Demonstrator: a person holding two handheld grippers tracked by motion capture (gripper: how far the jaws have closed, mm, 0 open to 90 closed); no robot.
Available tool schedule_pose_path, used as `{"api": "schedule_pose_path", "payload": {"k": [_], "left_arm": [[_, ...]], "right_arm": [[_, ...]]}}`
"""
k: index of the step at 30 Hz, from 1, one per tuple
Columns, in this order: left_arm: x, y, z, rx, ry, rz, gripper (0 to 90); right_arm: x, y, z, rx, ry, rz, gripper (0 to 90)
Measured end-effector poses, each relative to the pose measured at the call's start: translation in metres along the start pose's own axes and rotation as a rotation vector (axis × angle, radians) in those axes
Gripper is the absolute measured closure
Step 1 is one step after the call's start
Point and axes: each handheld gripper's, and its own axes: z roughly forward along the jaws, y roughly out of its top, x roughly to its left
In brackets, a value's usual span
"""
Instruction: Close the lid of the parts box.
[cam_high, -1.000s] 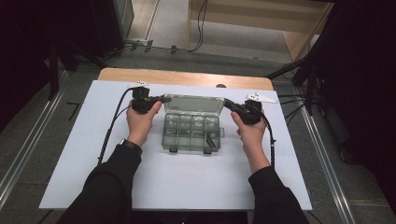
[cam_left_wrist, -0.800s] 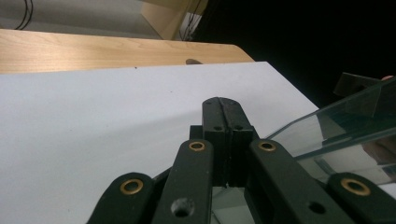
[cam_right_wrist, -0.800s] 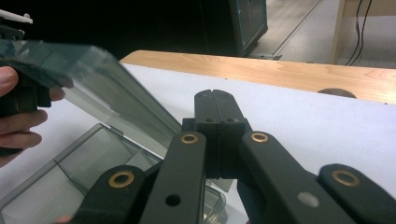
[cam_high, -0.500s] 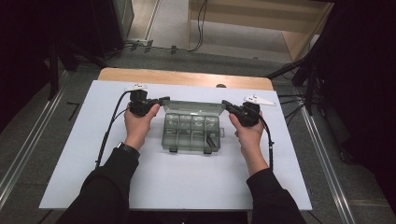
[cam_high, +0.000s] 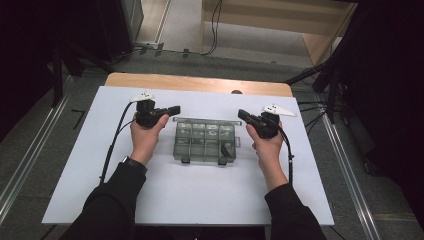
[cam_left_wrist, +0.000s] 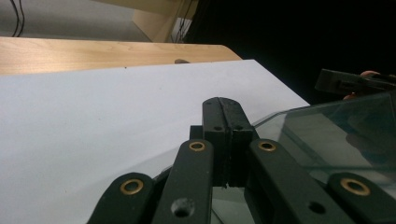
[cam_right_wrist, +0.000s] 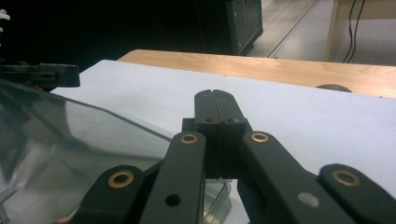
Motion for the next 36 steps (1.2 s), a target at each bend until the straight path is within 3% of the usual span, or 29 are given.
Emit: {"api": "schedule_pose_path", "payload": {"k": [10, 29, 36], "left_arm": [[-0.008, -0.009, -0.011, -0.012, -0.024, 0.027, 88.8], [-0.037, -0.031, -0.036, -0.027, -0.075, 0.089, 89.1], [-0.042, -0.044, -0.048, -0.038, -0.063, 0.085, 89.2]], "right_arm": [[0.005, -0.006, -0.006, 0.000, -0.021, -0.024, 85.8], [0.026, -0.023, -0.026, -0.031, 0.013, -0.041, 87.3], [0.032, -0.030, -0.036, -0.033, -0.007, -0.066, 87.5]]}}
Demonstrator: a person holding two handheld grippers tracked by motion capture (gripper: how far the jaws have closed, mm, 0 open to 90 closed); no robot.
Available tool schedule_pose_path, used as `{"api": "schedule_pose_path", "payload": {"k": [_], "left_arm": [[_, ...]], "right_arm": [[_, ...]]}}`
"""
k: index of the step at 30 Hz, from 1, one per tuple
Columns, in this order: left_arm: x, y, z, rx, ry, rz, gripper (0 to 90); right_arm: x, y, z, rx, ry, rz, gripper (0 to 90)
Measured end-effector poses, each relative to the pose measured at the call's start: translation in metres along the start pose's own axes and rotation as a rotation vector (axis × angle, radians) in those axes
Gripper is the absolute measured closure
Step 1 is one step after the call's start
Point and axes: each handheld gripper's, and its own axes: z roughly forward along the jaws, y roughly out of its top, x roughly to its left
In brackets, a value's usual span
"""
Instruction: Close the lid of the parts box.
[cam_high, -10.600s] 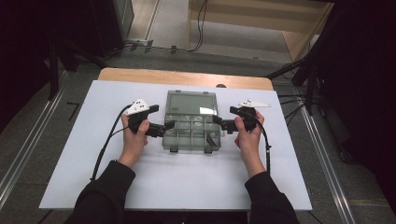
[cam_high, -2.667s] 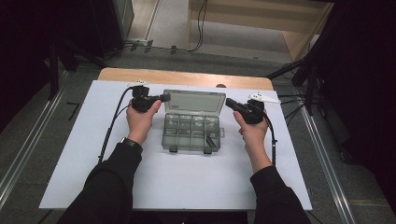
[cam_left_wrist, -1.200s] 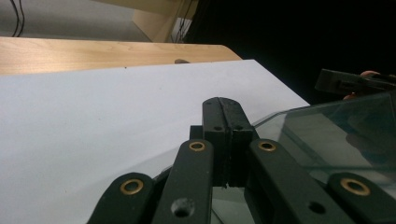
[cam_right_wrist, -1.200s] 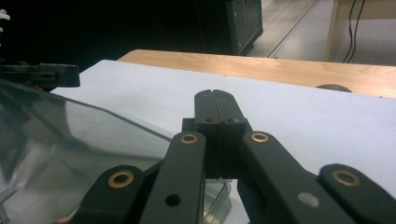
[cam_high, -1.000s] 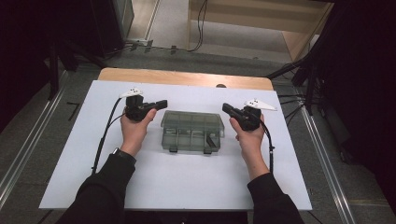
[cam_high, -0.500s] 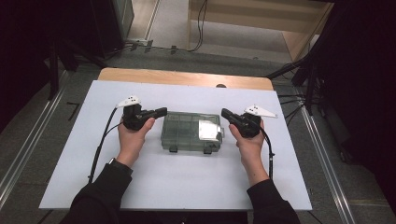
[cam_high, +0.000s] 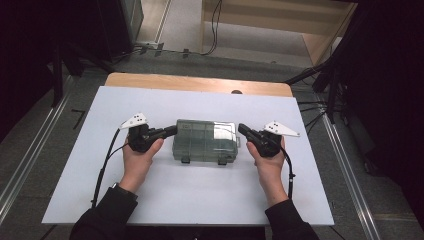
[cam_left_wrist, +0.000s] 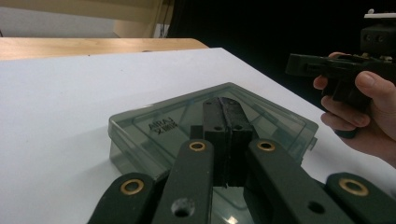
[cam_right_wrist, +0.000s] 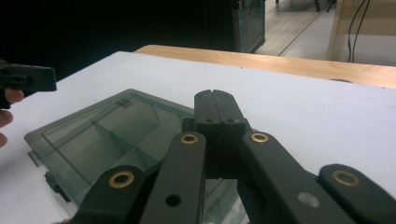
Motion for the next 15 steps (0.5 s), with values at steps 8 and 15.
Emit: {"api": "schedule_pose_path", "payload": {"k": [8, 15], "left_arm": [[-0.012, -0.014, -0.006, 0.006, 0.020, 0.004, 89.2], [-0.019, -0.027, -0.009, 0.031, 0.030, 0.004, 89.1]], "right_arm": [[0.009, -0.008, -0.009, 0.006, 0.006, -0.002, 87.6], [0.022, -0.015, -0.016, 0.016, 0.001, -0.033, 87.6]]}}
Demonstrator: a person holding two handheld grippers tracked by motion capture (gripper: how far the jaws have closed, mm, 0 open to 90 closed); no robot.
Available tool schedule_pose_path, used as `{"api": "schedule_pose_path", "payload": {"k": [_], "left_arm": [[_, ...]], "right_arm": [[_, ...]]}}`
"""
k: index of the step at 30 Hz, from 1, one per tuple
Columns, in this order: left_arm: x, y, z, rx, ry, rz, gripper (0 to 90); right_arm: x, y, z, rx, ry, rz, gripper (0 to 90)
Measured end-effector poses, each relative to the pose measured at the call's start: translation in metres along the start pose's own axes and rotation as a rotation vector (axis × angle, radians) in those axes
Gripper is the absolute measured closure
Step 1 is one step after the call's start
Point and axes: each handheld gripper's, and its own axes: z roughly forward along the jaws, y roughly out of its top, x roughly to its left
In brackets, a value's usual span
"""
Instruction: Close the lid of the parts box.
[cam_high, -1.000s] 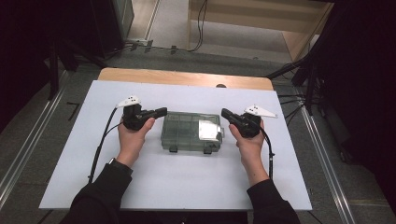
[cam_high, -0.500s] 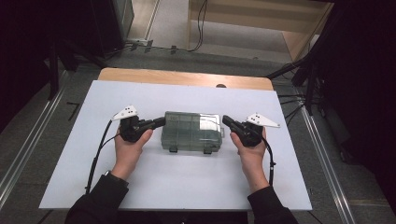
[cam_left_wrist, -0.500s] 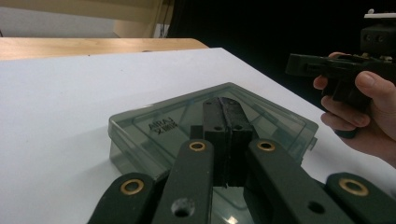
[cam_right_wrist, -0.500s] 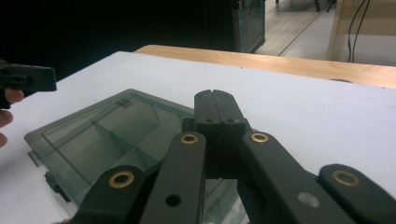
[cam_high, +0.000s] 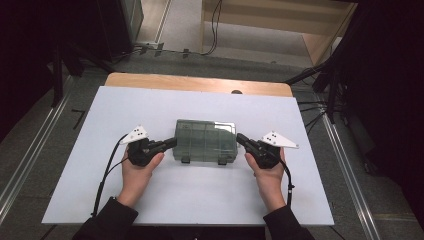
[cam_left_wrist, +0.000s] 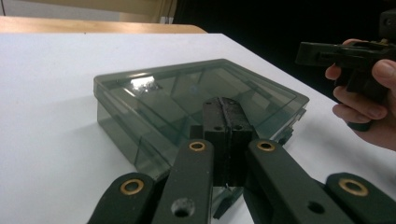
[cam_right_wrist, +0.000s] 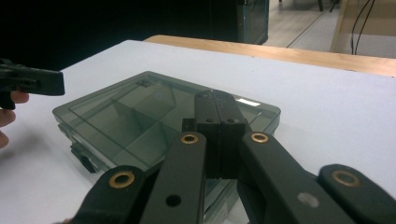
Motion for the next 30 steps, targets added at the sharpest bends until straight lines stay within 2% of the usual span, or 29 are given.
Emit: {"api": "schedule_pose_path", "payload": {"k": [9, 18, 27, 30], "left_arm": [[-0.007, -0.004, -0.003, 0.003, 0.008, 0.018, 89.1], [-0.010, -0.012, -0.002, 0.027, 0.013, 0.016, 89.1], [-0.009, -0.015, -0.003, 0.039, 0.020, 0.015, 89.1], [-0.009, -0.017, -0.003, 0.047, 0.020, 0.018, 89.1]], "right_arm": [[0.007, -0.012, -0.008, 0.022, 0.006, -0.003, 87.6], [0.010, -0.021, -0.014, 0.043, -0.003, -0.013, 87.6], [0.014, -0.025, -0.012, 0.070, -0.006, -0.051, 87.6], [0.015, -0.026, -0.010, 0.079, 0.000, -0.050, 87.6]]}}
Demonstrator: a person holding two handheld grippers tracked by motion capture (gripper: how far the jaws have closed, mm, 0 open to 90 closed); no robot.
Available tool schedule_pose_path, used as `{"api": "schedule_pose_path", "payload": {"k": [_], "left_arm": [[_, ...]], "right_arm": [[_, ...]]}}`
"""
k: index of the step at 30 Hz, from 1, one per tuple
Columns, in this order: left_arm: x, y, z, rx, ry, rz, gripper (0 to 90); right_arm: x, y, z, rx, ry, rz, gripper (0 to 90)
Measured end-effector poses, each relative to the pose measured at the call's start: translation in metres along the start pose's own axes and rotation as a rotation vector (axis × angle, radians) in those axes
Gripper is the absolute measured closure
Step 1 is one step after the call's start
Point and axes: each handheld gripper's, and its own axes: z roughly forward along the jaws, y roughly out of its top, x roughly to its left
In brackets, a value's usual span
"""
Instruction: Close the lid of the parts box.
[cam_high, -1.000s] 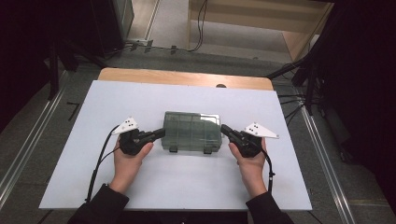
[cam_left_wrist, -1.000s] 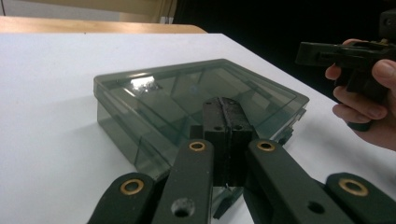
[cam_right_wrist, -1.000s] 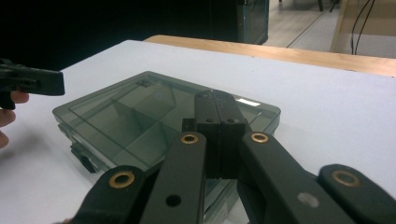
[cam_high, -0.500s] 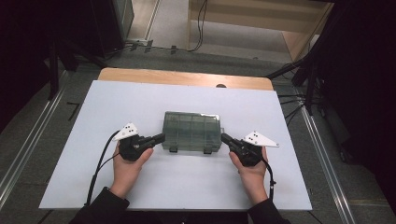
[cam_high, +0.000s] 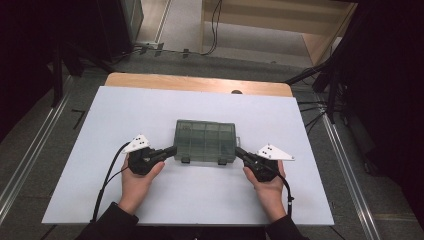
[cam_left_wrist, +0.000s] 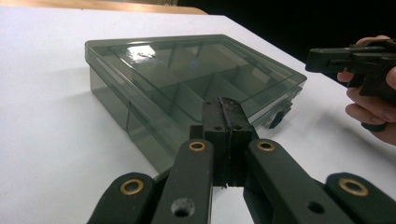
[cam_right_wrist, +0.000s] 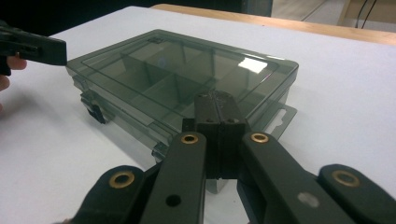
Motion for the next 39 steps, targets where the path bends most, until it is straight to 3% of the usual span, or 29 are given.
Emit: {"api": "schedule_pose_path", "payload": {"k": [24, 30, 39], "left_arm": [[0.000, -0.004, 0.003, 0.024, 0.021, 0.002, 89.1], [-0.002, -0.002, 0.001, 0.000, 0.000, 0.018, 89.1], [0.001, 0.000, 0.002, -0.013, 0.023, 0.011, 89.1]], "right_arm": [[-0.002, -0.009, 0.007, 0.029, 0.018, 0.009, 87.7], [-0.002, -0.010, 0.009, 0.036, 0.020, 0.008, 87.7], [-0.001, -0.011, 0.010, 0.030, 0.030, 0.008, 87.8]]}}
